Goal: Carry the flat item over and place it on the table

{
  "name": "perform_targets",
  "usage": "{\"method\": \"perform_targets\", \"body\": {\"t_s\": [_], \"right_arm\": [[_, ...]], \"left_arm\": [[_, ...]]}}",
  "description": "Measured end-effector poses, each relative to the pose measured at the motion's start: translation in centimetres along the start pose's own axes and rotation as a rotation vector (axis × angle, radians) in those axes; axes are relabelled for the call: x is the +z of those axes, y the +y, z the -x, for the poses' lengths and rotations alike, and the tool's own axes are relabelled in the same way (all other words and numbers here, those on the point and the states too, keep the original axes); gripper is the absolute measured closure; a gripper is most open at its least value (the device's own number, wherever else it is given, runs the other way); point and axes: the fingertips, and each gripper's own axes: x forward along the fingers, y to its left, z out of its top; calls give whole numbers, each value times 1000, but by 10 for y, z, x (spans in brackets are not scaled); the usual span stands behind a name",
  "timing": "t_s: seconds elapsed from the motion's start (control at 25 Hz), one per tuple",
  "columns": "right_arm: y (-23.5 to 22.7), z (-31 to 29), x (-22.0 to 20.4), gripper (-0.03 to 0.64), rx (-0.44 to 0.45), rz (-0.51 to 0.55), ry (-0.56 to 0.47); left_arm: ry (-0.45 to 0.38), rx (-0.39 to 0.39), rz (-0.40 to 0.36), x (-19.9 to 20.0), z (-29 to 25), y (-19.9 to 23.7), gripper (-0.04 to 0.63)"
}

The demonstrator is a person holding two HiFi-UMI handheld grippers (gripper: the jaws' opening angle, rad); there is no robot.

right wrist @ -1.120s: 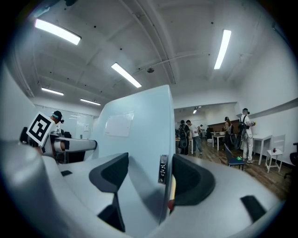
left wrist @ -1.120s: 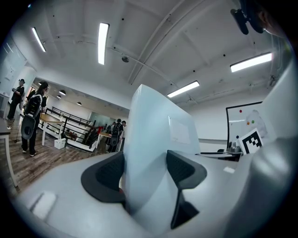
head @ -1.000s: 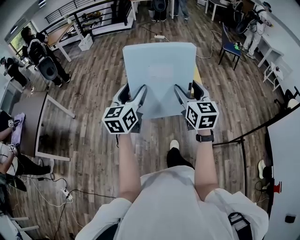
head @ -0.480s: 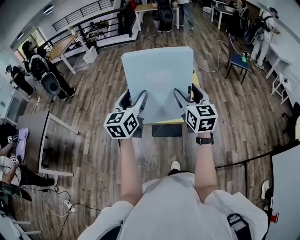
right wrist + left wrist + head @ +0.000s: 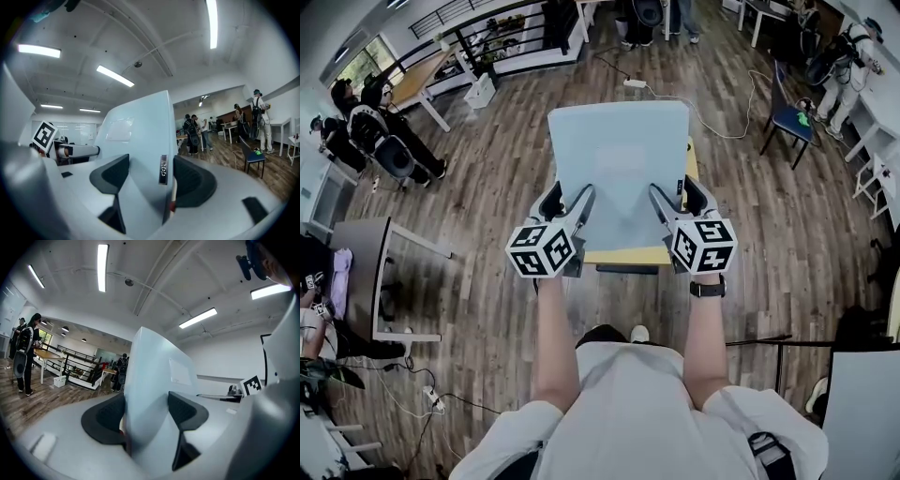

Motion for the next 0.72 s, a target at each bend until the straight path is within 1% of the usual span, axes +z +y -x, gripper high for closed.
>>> {"method": "perform_targets", "body": {"t_s": [0.16,0.28,0.44,0.64,0.72], "right_arm": [[-13,-24,-11,324,-15,-28,25],[-23,-41,-14,324,-23,-32,28],[-45,-69,-6,324,-61,-3,33],[-55,-115,6,324,-73,18,39],[-56,-136,13,324,-81,55,45]], "left_arm": [[33,1,10,-6,-25,17,308],[23,-16,-2,-5,-45,28,308],[17,-48,2,-1,-83,39,308],[0,-73,47,9,-121,73,308],[1,-79,50,15,-134,88,308]]}}
